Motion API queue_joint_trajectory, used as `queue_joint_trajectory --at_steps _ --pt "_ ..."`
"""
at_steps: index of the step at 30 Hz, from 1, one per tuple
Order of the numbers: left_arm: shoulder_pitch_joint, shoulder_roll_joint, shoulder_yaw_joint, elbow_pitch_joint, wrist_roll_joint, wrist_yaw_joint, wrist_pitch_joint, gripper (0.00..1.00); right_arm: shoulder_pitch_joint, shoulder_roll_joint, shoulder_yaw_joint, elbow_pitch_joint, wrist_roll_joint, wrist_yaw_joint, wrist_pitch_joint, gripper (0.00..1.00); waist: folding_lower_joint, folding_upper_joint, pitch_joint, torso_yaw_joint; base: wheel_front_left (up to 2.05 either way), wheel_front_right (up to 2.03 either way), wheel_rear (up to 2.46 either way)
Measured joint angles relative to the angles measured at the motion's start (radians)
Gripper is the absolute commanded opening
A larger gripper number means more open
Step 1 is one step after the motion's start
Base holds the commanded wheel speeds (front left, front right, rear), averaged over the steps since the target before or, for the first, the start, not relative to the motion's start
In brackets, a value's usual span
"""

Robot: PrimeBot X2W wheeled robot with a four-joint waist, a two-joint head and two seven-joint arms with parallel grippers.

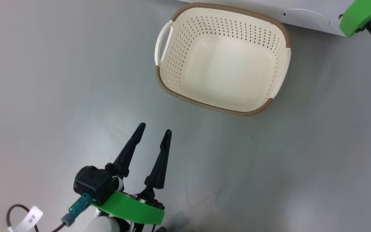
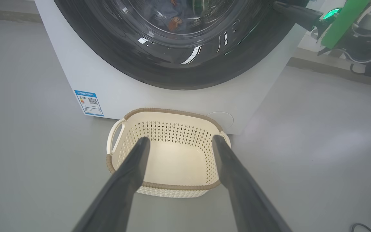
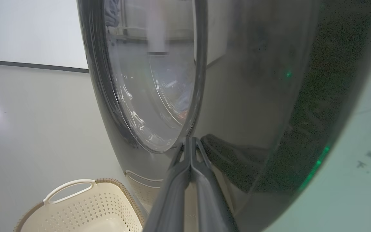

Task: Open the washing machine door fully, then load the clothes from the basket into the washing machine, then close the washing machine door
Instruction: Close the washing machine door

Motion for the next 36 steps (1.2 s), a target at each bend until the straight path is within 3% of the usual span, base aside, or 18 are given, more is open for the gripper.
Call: queue_joint_trajectory --at_steps 18,29,36 --pt "-0.002 0.000 0.004 0.005 -0.004 0.000 0.000 1.00 0.032 0.012 -0.015 -0.009 0.005 0.001 0.000 0.00 0.0000 0.0000 -0.045 -0.017 0.00 0.00 0.00" --pt "0.001 0.001 0.027 0.029 0.051 0.000 0.000 1.00 0.234 0.074 -0.012 -0.100 0.005 0.001 0.000 0.00 0.0001 0.0000 -0.154 -0.072 0.00 0.00 0.00" --pt "0.014 0.001 0.036 0.055 0.089 0.000 0.000 1.00 0.406 0.118 -0.079 -0.177 -0.004 0.001 0.000 0.00 0.0000 0.0000 -0.237 -0.129 0.00 0.00 0.00"
